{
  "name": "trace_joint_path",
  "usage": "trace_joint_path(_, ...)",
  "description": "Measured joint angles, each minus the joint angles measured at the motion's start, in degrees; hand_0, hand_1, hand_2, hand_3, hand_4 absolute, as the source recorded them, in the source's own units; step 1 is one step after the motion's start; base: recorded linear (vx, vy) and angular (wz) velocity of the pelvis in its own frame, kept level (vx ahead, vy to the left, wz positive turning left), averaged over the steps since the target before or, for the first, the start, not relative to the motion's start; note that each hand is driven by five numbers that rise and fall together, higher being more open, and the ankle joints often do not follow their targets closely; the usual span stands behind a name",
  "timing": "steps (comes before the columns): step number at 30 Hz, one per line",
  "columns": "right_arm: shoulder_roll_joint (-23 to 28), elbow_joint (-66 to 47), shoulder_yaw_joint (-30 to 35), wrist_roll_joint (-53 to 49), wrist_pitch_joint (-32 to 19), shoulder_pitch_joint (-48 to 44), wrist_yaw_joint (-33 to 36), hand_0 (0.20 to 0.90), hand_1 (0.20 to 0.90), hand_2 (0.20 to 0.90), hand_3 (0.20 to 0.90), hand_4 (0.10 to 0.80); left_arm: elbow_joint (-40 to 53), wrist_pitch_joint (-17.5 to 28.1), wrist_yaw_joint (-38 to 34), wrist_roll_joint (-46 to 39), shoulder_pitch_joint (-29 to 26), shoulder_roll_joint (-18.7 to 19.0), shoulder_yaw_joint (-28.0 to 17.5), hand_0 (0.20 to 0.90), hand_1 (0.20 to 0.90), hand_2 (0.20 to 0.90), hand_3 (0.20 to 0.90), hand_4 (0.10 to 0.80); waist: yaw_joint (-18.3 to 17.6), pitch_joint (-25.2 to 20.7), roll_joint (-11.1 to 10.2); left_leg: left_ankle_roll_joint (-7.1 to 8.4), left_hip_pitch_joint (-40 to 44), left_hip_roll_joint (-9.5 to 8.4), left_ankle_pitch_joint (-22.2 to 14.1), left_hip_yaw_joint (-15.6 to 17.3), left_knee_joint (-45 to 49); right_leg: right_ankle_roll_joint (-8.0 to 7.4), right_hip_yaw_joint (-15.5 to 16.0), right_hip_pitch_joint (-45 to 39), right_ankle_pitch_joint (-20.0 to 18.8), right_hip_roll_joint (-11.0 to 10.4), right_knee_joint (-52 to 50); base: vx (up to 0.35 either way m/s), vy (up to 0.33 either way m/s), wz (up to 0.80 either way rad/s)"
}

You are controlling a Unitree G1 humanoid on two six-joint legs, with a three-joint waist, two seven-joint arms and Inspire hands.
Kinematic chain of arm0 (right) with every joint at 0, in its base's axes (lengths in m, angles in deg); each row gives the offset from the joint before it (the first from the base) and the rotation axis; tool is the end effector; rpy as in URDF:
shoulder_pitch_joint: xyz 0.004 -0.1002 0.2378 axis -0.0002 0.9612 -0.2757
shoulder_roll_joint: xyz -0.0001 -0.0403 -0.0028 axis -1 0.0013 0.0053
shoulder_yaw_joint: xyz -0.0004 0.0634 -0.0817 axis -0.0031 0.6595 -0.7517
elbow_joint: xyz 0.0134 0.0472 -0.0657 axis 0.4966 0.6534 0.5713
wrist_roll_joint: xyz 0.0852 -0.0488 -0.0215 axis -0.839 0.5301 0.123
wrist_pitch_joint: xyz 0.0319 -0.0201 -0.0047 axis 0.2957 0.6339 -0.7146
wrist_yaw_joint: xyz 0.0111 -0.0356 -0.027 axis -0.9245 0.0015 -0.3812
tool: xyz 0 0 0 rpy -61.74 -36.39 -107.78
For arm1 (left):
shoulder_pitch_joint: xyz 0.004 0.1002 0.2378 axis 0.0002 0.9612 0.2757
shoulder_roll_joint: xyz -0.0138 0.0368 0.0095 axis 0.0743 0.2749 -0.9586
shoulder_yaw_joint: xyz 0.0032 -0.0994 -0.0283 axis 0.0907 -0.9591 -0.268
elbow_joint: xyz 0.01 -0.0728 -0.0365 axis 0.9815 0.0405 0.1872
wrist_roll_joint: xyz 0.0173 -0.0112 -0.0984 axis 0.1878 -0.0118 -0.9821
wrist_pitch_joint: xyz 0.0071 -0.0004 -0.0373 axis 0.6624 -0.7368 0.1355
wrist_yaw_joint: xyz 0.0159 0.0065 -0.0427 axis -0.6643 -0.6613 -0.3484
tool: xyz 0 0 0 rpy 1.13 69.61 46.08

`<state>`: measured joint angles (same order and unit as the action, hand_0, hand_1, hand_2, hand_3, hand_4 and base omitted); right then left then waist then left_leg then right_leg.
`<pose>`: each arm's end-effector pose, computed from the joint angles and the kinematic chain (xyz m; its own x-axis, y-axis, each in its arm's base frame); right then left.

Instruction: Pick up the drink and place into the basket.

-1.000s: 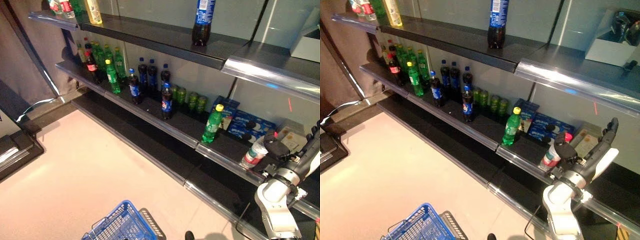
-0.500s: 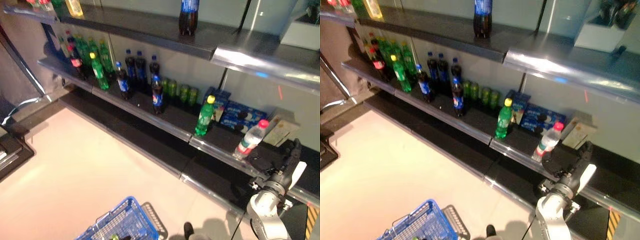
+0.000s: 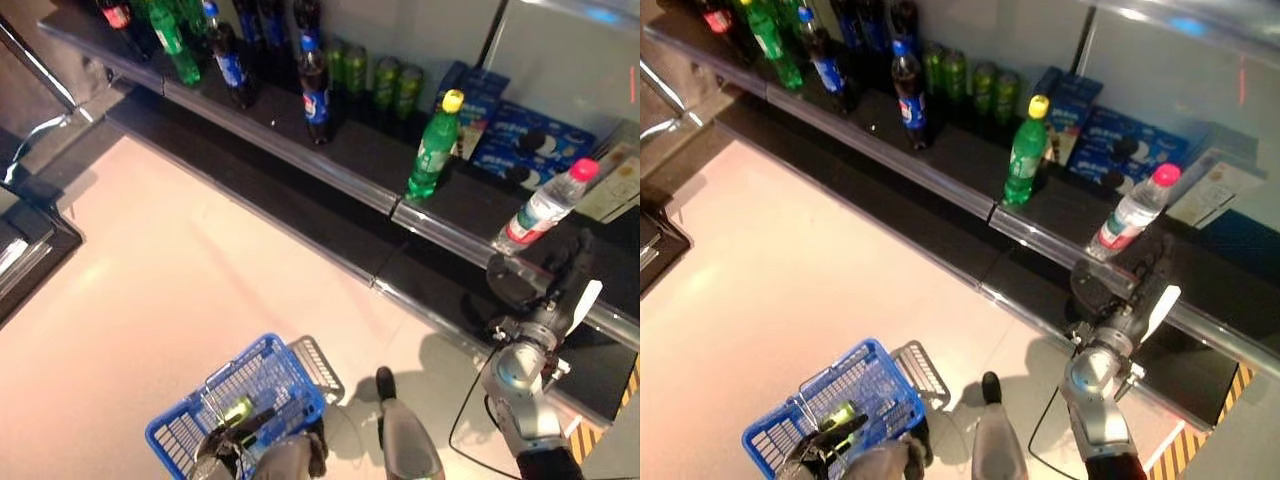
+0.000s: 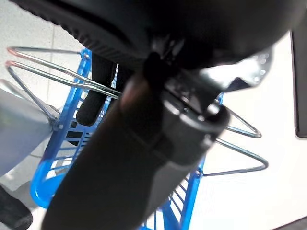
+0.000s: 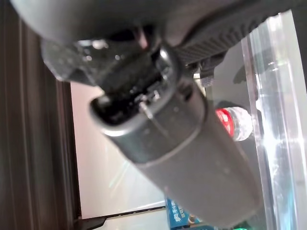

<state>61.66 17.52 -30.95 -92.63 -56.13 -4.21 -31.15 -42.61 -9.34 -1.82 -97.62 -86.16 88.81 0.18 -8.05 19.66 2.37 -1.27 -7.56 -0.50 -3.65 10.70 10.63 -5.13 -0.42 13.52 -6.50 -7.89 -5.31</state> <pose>0.2165 -0.2086 0.0679 0.6742 -0.7004 0.2344 0.7159 0.6977 0.0255 0.1086 0.1982 -0.1058 0.4377 0.2737 -0.8564 -0.6577 0.7470 -0.0973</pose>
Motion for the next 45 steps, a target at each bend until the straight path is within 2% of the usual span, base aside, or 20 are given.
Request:
trace_joint_path(5, 0.1, 1.7, 1.3, -0.1, -0.1, -7.9, 3.4, 0.900, 0.900, 0.900, 0.900, 0.800, 0.0, 0.3, 0.6, -0.9, -3.6, -0.2, 0.7, 0.300, 0.300, 0.300, 0.200, 0.100, 0.2, 3.5, 2.4, -0.45, -3.0, -0.68, -0.4, -0.1, 2.5, -0.22, -0.1, 2.8, 0.1, -0.8, -2.4, -0.062, 0.057, 0.05)
trace_joint_path(12, 2.5, 1.8, 1.3, -0.2, 1.2, -14.2, 3.7, 0.900, 0.900, 0.900, 0.900, 0.800, -0.1, 0.8, 2.6, -2.1, -5.6, -1.3, 2.7, 0.300, 0.300, 0.300, 0.200, 0.100, 0.2, 6.0, 5.3, -0.57, -3.9, -0.93, -0.5, -0.2, 3.4, -0.08, -0.1, 3.9, 0.3, -1.1, -3.6, -0.007, 0.018, 0.00)
trace_joint_path(20, 6.6, 3.3, 1.6, -0.2, 3.4, -21.3, 5.0, 0.900, 0.900, 0.900, 0.900, 0.800, 0.1, 0.8, 2.7, -3.1, -8.1, -1.2, 3.0, 0.300, 0.300, 0.300, 0.200, 0.100, 1.7, 8.2, 6.4, -0.50, -5.8, -0.92, -0.5, -0.5, 4.5, 0.19, -0.1, 6.3, 1.0, -1.1, -6.0, -0.007, -0.012, 0.01)
trace_joint_path(24, 6.9, 5.9, 1.7, -0.3, 4.4, -24.9, 5.8, 0.900, 0.900, 0.900, 0.900, 0.800, 0.4, 0.8, 2.8, -3.2, -8.1, -1.1, 3.0, 0.300, 0.300, 0.300, 0.200, 0.100, 2.0, 8.2, 6.4, -0.47, -6.8, -1.02, -0.5, -0.6, 4.6, 0.22, -0.1, 7.7, 1.3, -1.2, -6.9, 0.000, -0.005, 0.01)
trace_joint_path(31, 7.3, 6.3, 2.8, -0.3, 6.1, -26.2, 6.9, 0.900, 0.900, 0.900, 0.900, 0.800, 0.5, 0.6, 3.8, -3.3, -8.5, -1.1, 3.2, 0.300, 0.300, 0.300, 0.200, 0.100, 2.6, 8.9, 7.0, -0.47, -6.9, -1.04, -0.5, -0.7, 4.9, 0.26, 0.0, 7.9, 1.9, -1.3, -7.5, 0.000, 0.000, 0.00)
trace_joint_path(41, 12.3, 13.1, 2.9, -0.3, 10.0, -29.9, 6.6, 0.900, 0.900, 0.900, 0.900, 0.800, 1.0, 0.5, 4.9, -4.4, -9.1, -0.5, 4.7, 0.300, 0.300, 0.300, 0.200, 0.100, 3.3, 9.3, 7.7, -0.36, -7.8, -1.12, -1.0, -1.3, 6.3, 0.41, 0.0, 9.2, 3.2, -1.4, -10.2, 0.017, -0.016, 0.02)
trace_joint_path(45, 15.4, 14.1, 2.9, -0.3, 11.5, -29.9, 3.5, 0.900, 0.900, 0.900, 0.900, 0.800, 1.5, 0.2, 5.3, -4.4, -9.1, -0.2, 4.7, 0.300, 0.300, 0.300, 0.200, 0.100, 3.2, 9.4, 7.7, -0.35, -8.1, -1.21, -1.0, -1.4, 6.5, 0.45, 0.0, 9.6, 3.4, -1.4, -10.8, -0.007, -0.016, 0.01)
